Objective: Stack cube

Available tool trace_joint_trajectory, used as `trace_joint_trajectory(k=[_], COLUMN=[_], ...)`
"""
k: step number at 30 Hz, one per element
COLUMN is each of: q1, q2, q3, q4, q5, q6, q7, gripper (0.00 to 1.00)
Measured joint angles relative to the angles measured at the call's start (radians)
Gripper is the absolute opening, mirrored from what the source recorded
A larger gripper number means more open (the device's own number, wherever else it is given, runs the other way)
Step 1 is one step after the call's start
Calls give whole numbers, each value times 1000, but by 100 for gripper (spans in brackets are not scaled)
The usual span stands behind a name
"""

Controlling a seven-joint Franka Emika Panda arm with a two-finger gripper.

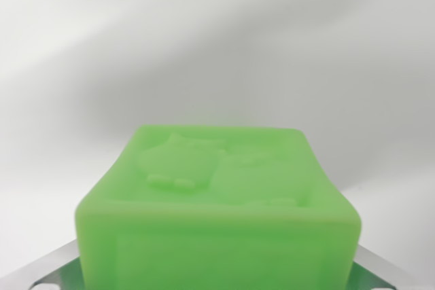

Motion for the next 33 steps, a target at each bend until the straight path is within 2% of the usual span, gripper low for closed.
trace_joint_trajectory(k=[16, 33], q1=[-5, -6], q2=[-93, -211], q3=[7, 10], q4=[-18, -26], q5=[4, 20], q6=[-72, -180], q7=[-4, -14], gripper=[0, 0])
